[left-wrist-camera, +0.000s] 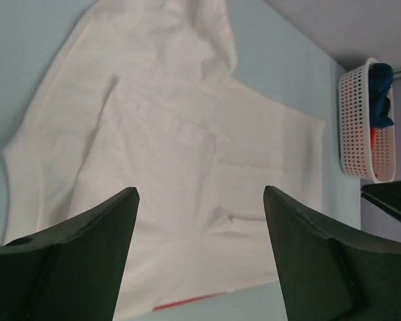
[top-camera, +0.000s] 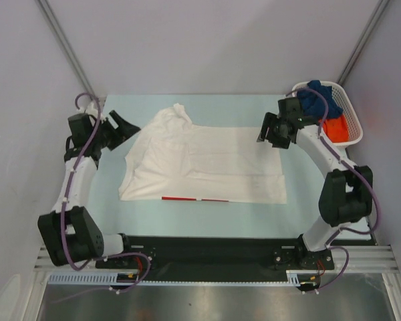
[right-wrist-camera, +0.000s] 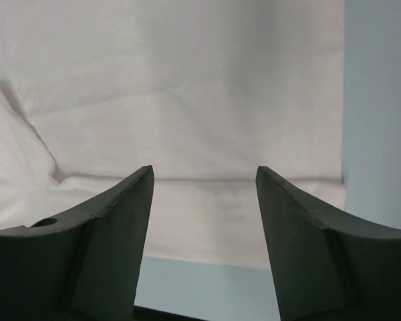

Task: Fold and stack the t-shirts
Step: Fold the tshirt

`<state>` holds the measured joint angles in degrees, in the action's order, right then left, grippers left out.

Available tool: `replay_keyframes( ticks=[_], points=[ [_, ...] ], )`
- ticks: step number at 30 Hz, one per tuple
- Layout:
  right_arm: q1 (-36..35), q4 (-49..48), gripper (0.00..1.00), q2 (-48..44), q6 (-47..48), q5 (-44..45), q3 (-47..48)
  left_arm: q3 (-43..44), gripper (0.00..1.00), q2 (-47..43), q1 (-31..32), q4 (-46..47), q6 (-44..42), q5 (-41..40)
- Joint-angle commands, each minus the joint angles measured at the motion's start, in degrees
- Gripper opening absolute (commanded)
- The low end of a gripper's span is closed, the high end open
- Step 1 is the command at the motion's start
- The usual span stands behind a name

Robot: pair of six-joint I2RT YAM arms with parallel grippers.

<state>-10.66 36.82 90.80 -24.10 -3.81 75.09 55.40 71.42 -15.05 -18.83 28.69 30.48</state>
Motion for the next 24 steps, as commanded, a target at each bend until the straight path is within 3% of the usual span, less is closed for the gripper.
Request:
replay_keyframes(
  ticks=[1, 4, 7, 11, 15, 21, 24],
  points=[
    [0.2, -5.5, 0.70, 6.3, 1.7, 1.9, 8.0, 6.4, 0.82, 6.1, 3.9, 17.0, -2.0, 2.5],
    [0.3, -3.2, 0.70, 14.3, 3.5, 3.0, 16.6, 10.5, 0.83, 13.8, 6.7, 23.8, -3.8, -2.2],
    [0.4, -1.8, 0.70, 21.1, 4.7, 2.9, 23.9, 19.3, 0.81, 21.6, 8.6, 22.5, -7.0, -4.6],
    [1.0, 2.0, 0.68, 29.1, 4.6, 7.4, 33.0, 36.0, 0.67, 35.1, 8.9, 14.6, -16.1, -4.0],
    [2.1, 3.9, 0.65, 35.0, 5.5, 11.1, 39.7, 45.1, 0.65, 46.2, 8.8, 8.4, -22.5, -8.1],
    [3.9, 2.6, 0.63, 41.1, 6.1, 12.9, 43.8, 49.0, 0.70, 53.3, 8.8, 13.5, -19.0, -8.1],
    [4.4, 3.5, 0.62, 43.0, 6.0, 12.9, 45.8, 54.5, 0.70, 57.3, 9.1, 11.7, -18.2, -7.5]
  ],
)
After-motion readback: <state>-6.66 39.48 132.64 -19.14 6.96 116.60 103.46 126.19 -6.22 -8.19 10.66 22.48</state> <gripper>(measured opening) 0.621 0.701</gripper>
